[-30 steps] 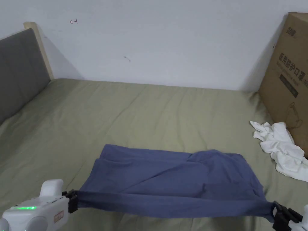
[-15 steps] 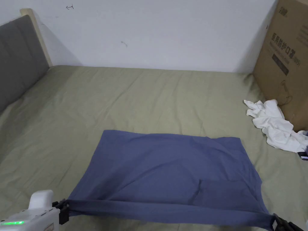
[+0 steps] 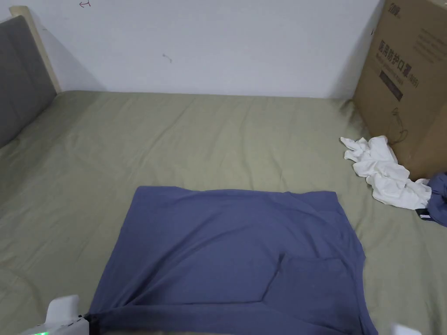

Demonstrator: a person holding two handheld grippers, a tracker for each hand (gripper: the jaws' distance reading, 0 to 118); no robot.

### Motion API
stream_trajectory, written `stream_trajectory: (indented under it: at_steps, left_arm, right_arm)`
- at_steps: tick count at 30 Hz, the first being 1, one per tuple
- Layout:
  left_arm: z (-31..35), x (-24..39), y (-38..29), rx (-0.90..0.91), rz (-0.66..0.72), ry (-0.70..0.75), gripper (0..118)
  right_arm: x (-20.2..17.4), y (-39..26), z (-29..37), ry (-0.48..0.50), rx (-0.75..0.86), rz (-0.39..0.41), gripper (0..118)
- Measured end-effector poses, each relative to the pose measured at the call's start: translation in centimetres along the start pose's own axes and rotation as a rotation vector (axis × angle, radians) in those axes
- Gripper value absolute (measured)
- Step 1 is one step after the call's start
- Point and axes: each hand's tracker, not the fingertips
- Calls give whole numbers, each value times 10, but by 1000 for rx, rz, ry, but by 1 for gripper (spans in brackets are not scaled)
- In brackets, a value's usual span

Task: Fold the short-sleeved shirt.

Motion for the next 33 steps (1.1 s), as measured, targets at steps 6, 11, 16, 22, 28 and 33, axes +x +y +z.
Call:
stream_trajectory:
  at_steps: [6,11,16,22,28,33]
  left_arm:
    - [13,-2,12,-62,124,-30,96]
    - [61,1,40,122,236,-171,118]
    - [120,24,85,376,142,-176,118]
    - [165,55,123,617,10,-129,118]
    - [190,87,138,785,-64,-96,118]
    - [196,104,135,819,-93,-113,115]
  right_arm:
    - [-1,8,19,-10,29,20,86]
    - [-8,47,68,49,244,-8,107]
    - [-26,93,126,117,482,-49,118]
    - [-55,129,183,180,703,-1,118]
    - [-91,139,212,129,809,87,118]
    - [-105,133,215,59,881,143,58]
